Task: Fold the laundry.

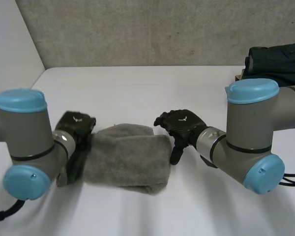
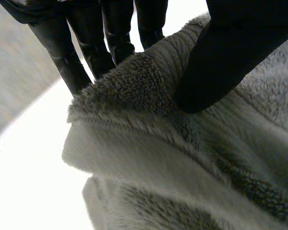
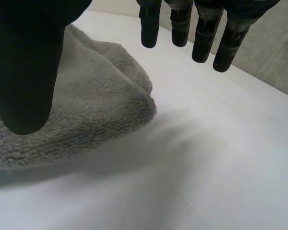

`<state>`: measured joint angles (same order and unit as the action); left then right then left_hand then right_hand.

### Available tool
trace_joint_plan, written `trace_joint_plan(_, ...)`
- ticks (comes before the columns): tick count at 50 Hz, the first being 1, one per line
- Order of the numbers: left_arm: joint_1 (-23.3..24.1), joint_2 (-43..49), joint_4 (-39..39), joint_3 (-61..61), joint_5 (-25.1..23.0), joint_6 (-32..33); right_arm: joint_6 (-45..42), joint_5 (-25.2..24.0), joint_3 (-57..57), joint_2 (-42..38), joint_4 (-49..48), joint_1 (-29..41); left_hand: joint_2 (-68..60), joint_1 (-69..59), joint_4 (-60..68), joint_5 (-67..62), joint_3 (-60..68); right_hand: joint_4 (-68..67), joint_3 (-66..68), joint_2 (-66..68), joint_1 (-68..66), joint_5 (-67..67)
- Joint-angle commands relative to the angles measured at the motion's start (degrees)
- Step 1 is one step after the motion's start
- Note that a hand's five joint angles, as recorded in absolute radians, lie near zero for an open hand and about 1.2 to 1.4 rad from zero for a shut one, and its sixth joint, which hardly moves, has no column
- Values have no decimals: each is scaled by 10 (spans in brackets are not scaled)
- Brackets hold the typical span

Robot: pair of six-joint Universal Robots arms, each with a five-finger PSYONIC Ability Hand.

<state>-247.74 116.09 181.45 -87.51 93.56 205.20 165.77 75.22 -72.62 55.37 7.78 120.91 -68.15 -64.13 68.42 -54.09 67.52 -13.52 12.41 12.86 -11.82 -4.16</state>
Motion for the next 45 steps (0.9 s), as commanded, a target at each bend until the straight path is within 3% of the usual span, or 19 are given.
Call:
trace_joint_plan(1,25,-136,0,0,5,-7,19,-3,12,-6,14,-40,-118,-159,116,-159,125,35,-24,-29,18,42)
trace_joint_plan(6,38,-219,-3,2,3,-4,100,-27,25,-5,22,-44,-118,-159,116,-159,125,35,-24,-29,18,42)
trace_joint_plan(11,52,-268,-5,10,3,-2,197,-113,27,-4,22,-44,-118,-159,116,-159,125,35,-24,-29,18,42)
trace_joint_plan(15,60,-292,-6,19,3,-2,238,-146,23,-4,17,-42,-118,-159,116,-159,125,35,-24,-29,18,42)
trace_joint_plan(21,74,-316,-6,27,6,-1,293,-141,31,-22,-7,-31,-118,-159,116,-159,125,35,-24,-29,18,42)
trace_joint_plan(27,79,-328,-7,26,5,-1,343,-133,71,-71,-39,28,-118,-159,116,-159,125,35,-24,-29,18,42)
trace_joint_plan(37,81,-347,-7,29,4,-1,366,-105,150,-149,-43,69,-118,-159,116,-159,125,35,-24,-29,18,42)
trace_joint_plan(41,79,-347,-6,32,6,-1,367,-87,158,-148,-44,73,-118,-159,116,-159,125,-663,675,670,-680,-657)
trace_joint_plan(45,73,-343,-4,38,6,-1,366,-32,160,-116,-41,66,-118,-159,116,-159,125,-665,676,671,-682,-658)
